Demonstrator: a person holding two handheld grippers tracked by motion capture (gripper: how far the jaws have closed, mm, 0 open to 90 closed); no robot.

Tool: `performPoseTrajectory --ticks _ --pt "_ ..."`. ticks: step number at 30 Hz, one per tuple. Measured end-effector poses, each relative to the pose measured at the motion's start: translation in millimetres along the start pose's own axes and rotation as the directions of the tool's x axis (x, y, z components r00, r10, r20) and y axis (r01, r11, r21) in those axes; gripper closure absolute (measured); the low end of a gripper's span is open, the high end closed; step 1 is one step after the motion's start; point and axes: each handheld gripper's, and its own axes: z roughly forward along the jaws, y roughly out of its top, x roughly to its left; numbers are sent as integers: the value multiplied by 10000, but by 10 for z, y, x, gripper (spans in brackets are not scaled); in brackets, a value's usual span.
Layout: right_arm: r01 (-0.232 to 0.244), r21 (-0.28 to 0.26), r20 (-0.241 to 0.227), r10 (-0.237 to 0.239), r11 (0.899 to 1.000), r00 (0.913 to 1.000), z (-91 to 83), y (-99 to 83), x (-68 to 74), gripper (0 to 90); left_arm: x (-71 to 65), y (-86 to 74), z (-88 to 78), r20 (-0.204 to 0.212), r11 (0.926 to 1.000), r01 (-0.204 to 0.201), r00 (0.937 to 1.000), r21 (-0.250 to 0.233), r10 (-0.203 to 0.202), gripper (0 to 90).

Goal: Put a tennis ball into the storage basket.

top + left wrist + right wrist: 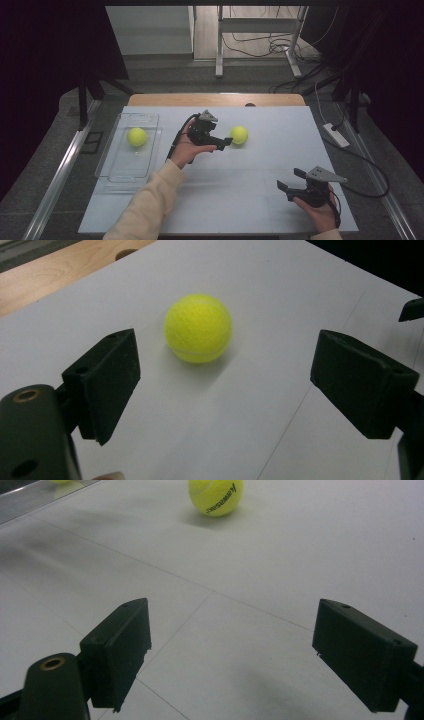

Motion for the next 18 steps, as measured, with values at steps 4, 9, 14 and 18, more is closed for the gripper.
performPoseTrajectory --ticks 4,9,14,18 --pt "-18 22 -4 18 10000 10000 1 -2 0 158 3 27 42 17 10000 -7 10000 65 7 137" --pt "-13 31 -3 13 10000 10000 2 -2 0 158 -13 69 98 70 9998 -102 9999 167 101 137" --pt "-25 11 0 25 10000 10000 -1 -1 -2 158 -33 85 163 110 9997 -101 9999 228 98 137" --pt "-23 19 -5 23 10000 10000 0 -2 1 158 -24 91 219 92 9993 -90 9999 357 86 137"
